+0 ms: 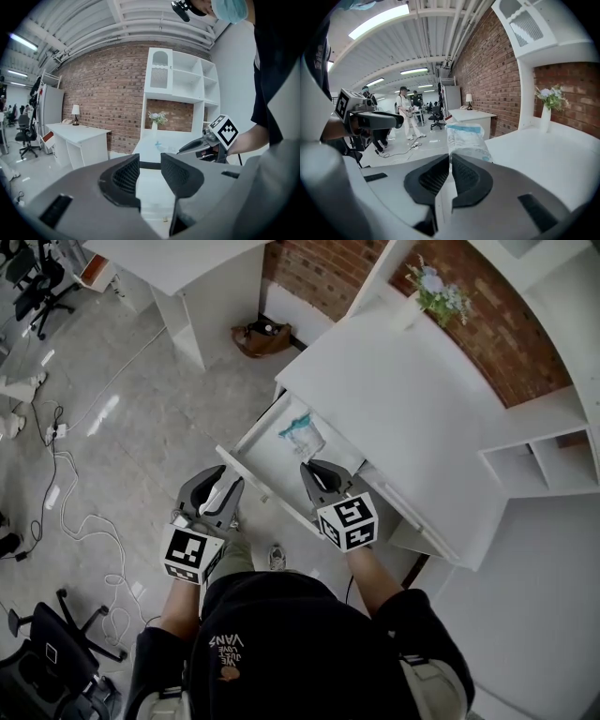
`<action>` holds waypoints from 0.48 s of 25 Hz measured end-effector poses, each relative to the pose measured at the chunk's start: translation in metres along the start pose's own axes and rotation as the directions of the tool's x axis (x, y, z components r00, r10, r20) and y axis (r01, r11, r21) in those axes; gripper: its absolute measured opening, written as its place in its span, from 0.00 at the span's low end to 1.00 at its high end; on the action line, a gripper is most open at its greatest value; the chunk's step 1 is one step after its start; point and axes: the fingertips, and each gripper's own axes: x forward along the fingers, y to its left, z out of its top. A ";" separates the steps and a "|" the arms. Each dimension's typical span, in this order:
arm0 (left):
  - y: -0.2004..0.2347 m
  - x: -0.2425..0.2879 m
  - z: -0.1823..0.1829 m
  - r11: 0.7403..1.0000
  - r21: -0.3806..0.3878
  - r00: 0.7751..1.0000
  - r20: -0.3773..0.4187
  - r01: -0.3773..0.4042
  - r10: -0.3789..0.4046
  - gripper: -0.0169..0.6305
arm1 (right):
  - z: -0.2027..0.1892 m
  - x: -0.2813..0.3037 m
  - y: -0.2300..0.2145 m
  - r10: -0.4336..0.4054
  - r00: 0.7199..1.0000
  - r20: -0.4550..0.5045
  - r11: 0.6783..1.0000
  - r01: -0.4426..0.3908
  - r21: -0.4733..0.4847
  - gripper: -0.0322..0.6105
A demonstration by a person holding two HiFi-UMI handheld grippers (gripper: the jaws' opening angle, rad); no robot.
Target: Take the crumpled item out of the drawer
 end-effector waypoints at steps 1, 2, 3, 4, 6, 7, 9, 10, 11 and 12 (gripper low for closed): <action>-0.004 -0.004 0.001 1.000 0.001 1.000 0.004 -0.007 0.007 0.21 | 0.004 -0.008 0.002 0.002 1.000 0.011 1.000 -0.001 -0.005 0.08; -0.007 -0.008 0.003 1.000 0.003 1.000 0.008 -0.013 0.013 0.21 | 0.007 -0.016 0.005 0.003 1.000 0.021 1.000 -0.003 -0.008 0.08; -0.011 -0.012 0.004 1.000 0.006 1.000 0.011 -0.020 0.020 0.21 | 0.010 -0.024 0.008 0.005 1.000 0.031 1.000 -0.005 -0.011 0.08; -0.015 -0.016 0.005 1.000 0.010 1.000 0.015 -0.026 0.026 0.21 | 0.013 -0.032 0.011 0.008 0.999 0.040 1.000 -0.007 -0.012 0.08; -0.022 -0.023 0.009 0.999 0.018 0.999 0.024 -0.036 0.035 0.21 | 0.019 -0.048 0.016 0.013 0.998 0.060 1.000 -0.012 -0.011 0.08; -0.027 -0.025 0.011 0.999 0.022 0.999 0.028 -0.040 0.039 0.21 | 0.021 -0.057 0.017 0.017 0.997 0.071 1.000 -0.016 -0.010 0.08; -0.035 -0.029 0.014 0.999 0.029 0.998 0.034 -0.046 0.045 0.21 | 0.027 -0.073 0.020 0.030 0.995 0.092 1.000 -0.028 -0.013 0.08; -0.039 -0.031 0.015 0.998 0.032 0.998 0.036 -0.048 0.047 0.21 | 0.030 -0.081 0.022 0.035 0.994 0.102 0.999 -0.034 -0.017 0.08; -0.043 -0.033 0.015 0.998 0.035 0.998 0.036 -0.049 0.048 0.21 | 0.033 -0.089 0.024 0.040 0.993 0.113 0.999 -0.038 -0.024 0.08; -0.047 -0.036 0.015 0.998 0.036 0.998 0.037 -0.049 0.048 0.21 | 0.036 -0.096 0.026 0.043 0.991 0.123 0.999 -0.040 -0.030 0.08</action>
